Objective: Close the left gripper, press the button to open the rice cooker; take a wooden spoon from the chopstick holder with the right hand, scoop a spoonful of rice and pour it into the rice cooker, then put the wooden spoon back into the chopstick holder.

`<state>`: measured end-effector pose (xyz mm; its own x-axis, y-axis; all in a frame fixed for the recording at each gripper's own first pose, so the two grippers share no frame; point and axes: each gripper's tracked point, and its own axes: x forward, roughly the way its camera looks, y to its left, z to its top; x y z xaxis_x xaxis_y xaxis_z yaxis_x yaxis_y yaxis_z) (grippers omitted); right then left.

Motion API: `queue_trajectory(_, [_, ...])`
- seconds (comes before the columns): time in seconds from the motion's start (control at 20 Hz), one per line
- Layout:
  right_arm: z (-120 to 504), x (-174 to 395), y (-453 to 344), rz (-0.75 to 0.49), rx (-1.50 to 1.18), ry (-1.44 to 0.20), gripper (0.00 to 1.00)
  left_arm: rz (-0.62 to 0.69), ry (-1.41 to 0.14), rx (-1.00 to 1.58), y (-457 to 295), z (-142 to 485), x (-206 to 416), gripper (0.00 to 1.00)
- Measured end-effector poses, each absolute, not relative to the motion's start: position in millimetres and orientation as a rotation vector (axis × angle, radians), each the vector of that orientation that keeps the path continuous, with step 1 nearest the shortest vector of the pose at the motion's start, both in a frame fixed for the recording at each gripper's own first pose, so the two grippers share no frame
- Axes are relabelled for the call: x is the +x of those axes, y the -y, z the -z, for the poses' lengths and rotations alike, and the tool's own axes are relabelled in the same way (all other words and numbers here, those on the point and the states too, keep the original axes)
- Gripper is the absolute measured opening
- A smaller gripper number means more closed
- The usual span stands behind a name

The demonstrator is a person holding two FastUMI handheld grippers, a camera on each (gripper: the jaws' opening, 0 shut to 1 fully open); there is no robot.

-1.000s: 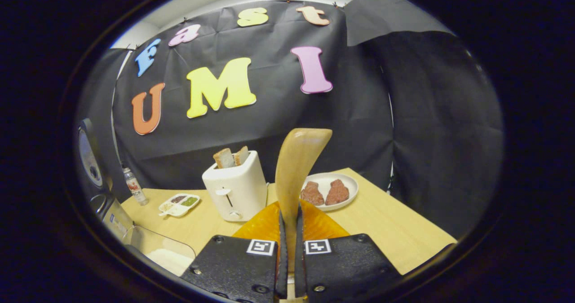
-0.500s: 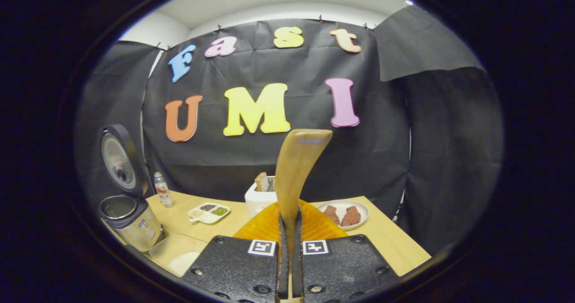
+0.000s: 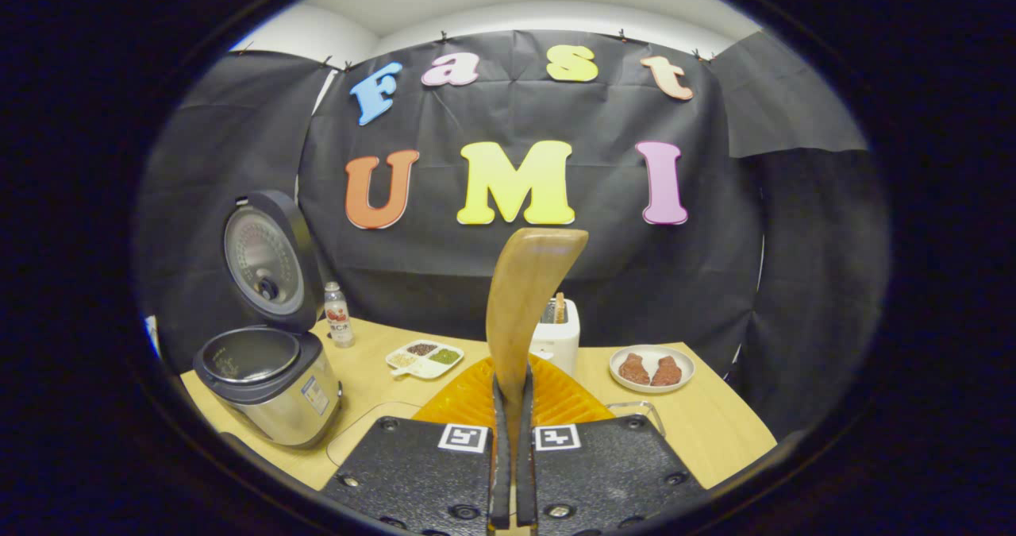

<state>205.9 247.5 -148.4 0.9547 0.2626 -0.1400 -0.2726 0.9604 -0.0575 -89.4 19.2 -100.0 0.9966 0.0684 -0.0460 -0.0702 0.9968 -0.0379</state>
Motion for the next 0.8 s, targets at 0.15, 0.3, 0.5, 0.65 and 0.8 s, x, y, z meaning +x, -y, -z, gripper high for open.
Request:
queue_trajectory(0.15, [181.1,210.6,-258.0,-0.245,-0.098,-0.186,0.08,-0.069,-0.035,-0.029,-26.2,99.5,-92.7,0.96])
queue_trajectory(0.3, [205.5,218.1,-277.1,-0.279,-0.129,-0.208,0.08,-0.071,-0.033,-0.045,-31.6,100.5,-95.7,0.96])
queue_trajectory(0.5, [246.9,229.1,-275.3,-0.255,-0.176,-0.280,0.10,-0.046,-0.035,-0.069,-27.2,103.2,-94.7,0.96])
queue_trajectory(0.65, [279.4,230.0,-267.7,-0.237,-0.135,-0.374,0.10,-0.034,-0.030,-0.049,-24.3,104.3,-95.4,0.97])
queue_trajectory(0.8, [279.9,210.9,-288.1,-0.314,0.060,-0.430,0.10,-0.025,-0.021,-0.036,-20.2,105.1,-94.5,0.96])
